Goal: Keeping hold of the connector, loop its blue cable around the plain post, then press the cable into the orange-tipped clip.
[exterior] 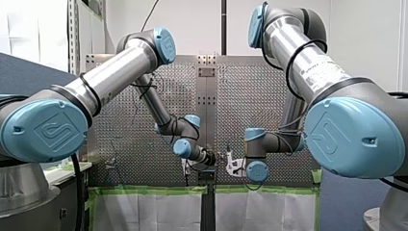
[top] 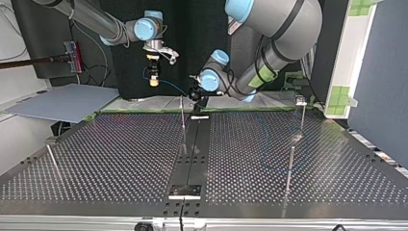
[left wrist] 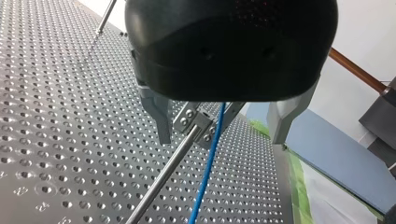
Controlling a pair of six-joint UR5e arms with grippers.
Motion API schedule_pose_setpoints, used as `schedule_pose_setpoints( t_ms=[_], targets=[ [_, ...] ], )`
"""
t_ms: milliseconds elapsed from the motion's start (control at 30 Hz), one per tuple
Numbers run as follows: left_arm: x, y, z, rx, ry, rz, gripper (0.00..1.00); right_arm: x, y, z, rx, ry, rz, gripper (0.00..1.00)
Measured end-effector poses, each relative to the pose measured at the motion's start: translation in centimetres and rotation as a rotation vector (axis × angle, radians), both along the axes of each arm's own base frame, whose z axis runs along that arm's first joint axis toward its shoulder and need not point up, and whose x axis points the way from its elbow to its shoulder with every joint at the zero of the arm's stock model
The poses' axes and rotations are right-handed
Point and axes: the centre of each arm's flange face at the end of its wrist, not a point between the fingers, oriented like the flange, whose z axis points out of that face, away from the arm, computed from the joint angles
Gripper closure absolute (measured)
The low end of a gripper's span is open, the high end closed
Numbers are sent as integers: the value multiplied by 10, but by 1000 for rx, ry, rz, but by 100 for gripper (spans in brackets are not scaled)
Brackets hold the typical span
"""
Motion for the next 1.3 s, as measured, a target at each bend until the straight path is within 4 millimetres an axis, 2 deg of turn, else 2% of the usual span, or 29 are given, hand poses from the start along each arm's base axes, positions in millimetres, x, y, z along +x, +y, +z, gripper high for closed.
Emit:
schedule_pose_setpoints(
  t_ms=[200,500,900,1133,1167,1200,1233,1267,1300],
  targets=[
    [2,3,0,2,-1,14,0,2,-3,1,-7,16,10,100],
    [-4,9,-6,31,13,41,0,19,-6,6,-11,22,84,100],
    [-27,13,-16,148,60,84,0,27,8,2,33,83,125,100],
    [-30,10,-16,168,44,104,0,30,13,1,42,104,134,100],
    [-30,9,-16,161,38,102,5,30,14,1,42,104,134,100],
    [-29,7,-15,154,34,99,5,30,14,1,43,105,135,100],
    [-29,6,-15,145,29,95,18,30,14,1,43,106,135,100],
    [-28,4,-14,133,23,88,26,30,14,1,43,106,135,100],
    [-28,3,-14,125,19,81,26,30,14,1,43,107,135,100]
  ],
)
